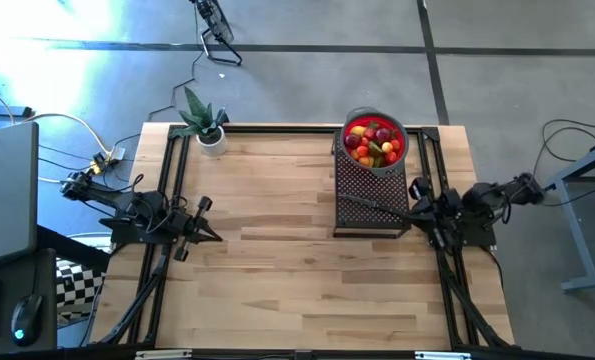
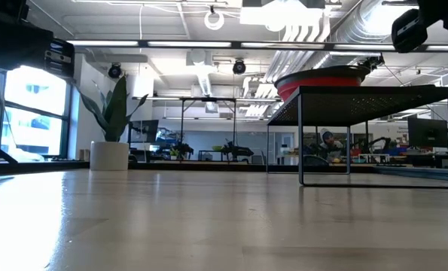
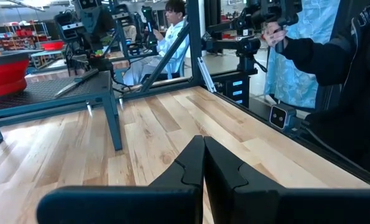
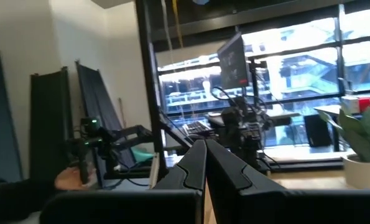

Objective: Pick & Place Fruit
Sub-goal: Return to Home Position

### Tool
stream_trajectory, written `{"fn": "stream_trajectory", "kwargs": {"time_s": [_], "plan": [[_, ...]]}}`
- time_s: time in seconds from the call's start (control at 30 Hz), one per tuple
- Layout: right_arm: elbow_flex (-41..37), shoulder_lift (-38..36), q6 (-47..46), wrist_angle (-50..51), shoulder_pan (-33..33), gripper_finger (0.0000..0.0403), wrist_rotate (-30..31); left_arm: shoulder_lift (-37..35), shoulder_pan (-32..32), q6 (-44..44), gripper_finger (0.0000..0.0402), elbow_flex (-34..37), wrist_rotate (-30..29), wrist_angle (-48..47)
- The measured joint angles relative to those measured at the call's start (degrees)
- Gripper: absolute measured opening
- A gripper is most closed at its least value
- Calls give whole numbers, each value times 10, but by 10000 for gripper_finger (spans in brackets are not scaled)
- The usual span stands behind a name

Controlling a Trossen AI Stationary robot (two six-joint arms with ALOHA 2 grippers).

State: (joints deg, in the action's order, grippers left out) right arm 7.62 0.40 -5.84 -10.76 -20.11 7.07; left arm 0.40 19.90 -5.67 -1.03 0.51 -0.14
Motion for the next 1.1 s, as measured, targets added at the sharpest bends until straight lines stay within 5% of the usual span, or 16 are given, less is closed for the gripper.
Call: {"fn": "stream_trajectory", "kwargs": {"time_s": [0.6,1.1], "plan": [[-65,4,-57,-30,109,2,-55,0,0,0,0,0,0,0],[-71,4,-57,28,132,2,-103,0,0,0,0,0,-1,0]]}}
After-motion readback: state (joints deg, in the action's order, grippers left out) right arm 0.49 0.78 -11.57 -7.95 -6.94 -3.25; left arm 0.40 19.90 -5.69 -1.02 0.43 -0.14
